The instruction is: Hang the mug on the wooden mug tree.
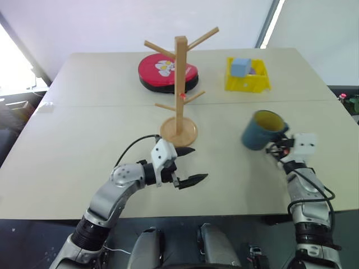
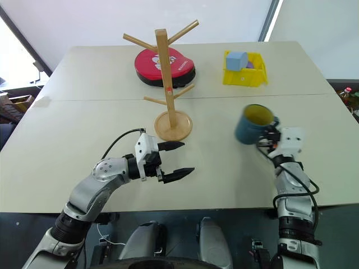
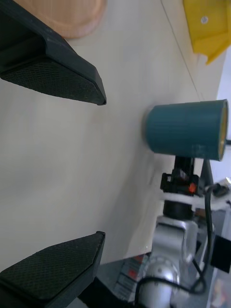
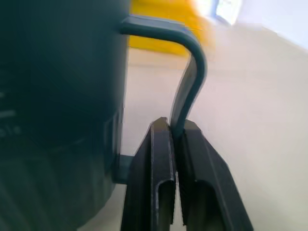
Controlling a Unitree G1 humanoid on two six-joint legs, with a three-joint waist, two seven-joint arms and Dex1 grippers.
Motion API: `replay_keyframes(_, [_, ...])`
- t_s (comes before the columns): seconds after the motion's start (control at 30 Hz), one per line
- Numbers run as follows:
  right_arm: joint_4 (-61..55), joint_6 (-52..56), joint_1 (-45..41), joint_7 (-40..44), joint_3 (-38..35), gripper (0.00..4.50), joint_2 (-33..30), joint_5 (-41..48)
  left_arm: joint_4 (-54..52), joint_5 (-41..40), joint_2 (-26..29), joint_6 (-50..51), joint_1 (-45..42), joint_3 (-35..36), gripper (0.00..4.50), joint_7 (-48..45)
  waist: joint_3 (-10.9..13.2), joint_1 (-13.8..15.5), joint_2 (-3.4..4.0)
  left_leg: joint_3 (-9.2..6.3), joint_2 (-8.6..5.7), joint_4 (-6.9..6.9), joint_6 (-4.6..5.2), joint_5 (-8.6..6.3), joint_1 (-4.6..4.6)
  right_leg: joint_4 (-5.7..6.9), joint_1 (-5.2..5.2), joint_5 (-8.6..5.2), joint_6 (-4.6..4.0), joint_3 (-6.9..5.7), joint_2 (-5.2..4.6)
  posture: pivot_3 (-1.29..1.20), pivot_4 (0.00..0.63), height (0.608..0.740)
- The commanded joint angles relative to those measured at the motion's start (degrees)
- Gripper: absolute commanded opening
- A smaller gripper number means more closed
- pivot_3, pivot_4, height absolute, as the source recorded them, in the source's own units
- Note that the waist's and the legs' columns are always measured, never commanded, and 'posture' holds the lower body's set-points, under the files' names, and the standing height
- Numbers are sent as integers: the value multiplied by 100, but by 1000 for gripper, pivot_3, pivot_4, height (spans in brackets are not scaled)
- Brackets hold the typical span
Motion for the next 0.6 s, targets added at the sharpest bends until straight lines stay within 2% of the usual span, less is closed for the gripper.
replay_keyframes(0.03, [-1447, 189, -56, 549, 682, 35, -392, -416, -4, -94, 164, -134, 114, 428, 4500, 10, 0, 22, 0, -6, 2, 3, 0, 0, 1, 3, 1, 0, 0, -2, 5, 0, 150, 735])
replay_keyframes(0.17, [-2391, 710, -422, 892, 1322, 35, -635, -739, 101, -201, 396, -179, 182, 842, 4500, -81, 3, 42, -5, -24, 13, 29, -1, 0, -2, 5, 9, -5, -9, -11, 29, 0, 150, 735])
replay_keyframes(0.27, [-2797, 1263, -849, 967, 1526, 35, -605, -795, 184, -311, 546, -203, 178, 1161, 4500, -159, 10, 41, -16, -25, 16, 53, -1, 0, -10, 8, 12, -14, -25, -14, 29, 0, 150, 735])
replay_keyframes(0.6, [-2988, 2254, -2055, 1261, 1853, 35, -650, -1054, 238, -858, 951, -20, 33, 2052, 4500, -332, 14, 30, -23, -23, 8, 59, -2, 0, -17, 8, 9, -12, -25, -17, -7, 0, 150, 735])
